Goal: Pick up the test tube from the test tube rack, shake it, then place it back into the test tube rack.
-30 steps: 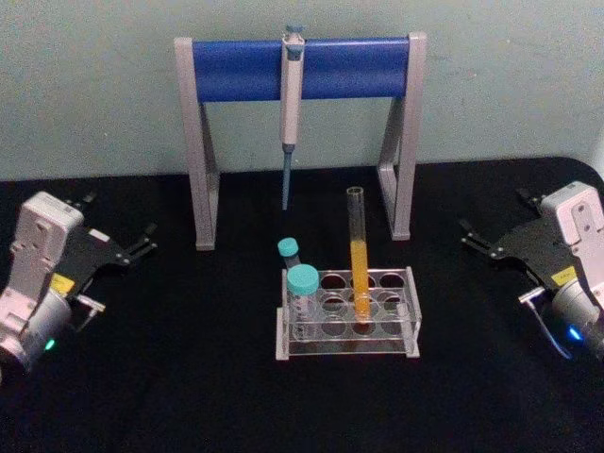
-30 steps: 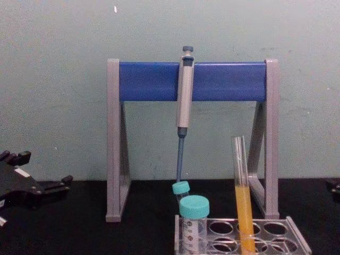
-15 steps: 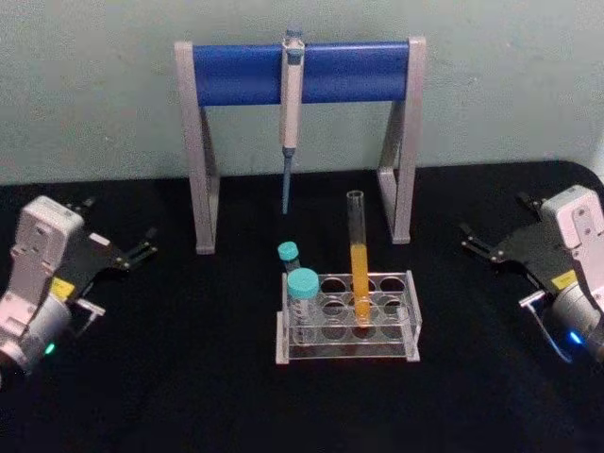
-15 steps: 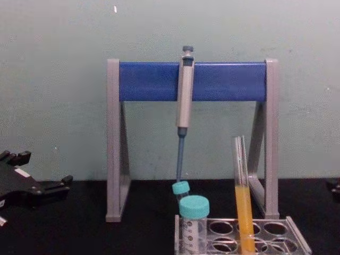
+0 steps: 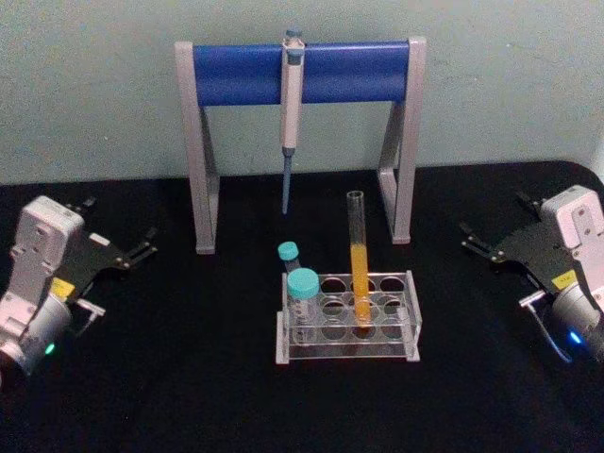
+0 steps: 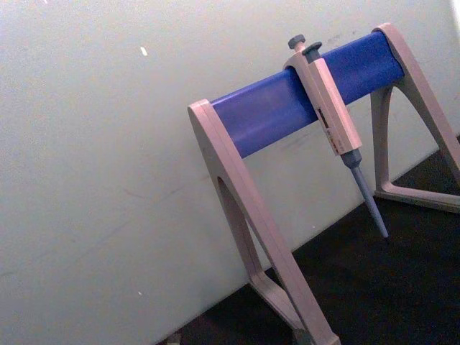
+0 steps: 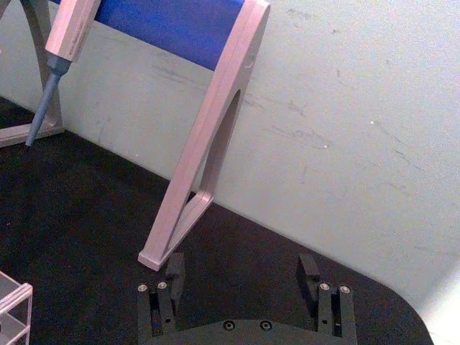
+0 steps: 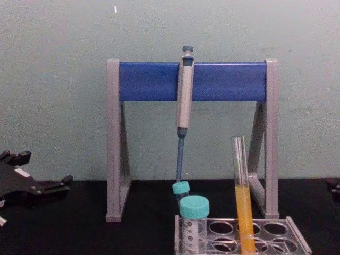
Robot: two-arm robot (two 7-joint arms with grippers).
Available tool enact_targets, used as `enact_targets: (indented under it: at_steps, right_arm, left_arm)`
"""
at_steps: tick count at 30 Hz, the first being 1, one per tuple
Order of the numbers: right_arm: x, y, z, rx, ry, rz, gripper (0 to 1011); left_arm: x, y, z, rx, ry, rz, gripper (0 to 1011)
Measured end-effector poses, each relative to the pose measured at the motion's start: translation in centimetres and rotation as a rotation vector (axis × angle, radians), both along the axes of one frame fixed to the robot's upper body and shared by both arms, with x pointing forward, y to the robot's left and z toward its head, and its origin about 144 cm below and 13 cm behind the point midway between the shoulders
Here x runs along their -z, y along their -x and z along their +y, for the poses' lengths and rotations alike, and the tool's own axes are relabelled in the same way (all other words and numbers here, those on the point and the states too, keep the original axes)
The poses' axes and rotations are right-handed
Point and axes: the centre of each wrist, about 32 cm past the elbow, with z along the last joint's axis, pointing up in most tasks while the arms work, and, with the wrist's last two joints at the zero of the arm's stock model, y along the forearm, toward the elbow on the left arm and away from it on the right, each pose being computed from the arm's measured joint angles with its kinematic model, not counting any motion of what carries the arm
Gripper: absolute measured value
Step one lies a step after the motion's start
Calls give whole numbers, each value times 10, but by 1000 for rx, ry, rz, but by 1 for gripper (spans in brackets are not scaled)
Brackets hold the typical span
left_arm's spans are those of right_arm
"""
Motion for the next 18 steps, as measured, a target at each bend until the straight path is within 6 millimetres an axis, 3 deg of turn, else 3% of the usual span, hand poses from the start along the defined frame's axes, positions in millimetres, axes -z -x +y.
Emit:
enact_targets:
  at_steps: [18]
  right_arm:
    - [0,0,0,0,0,0,1000]
  left_arm:
    - [0,0,0,0,0,0,1001]
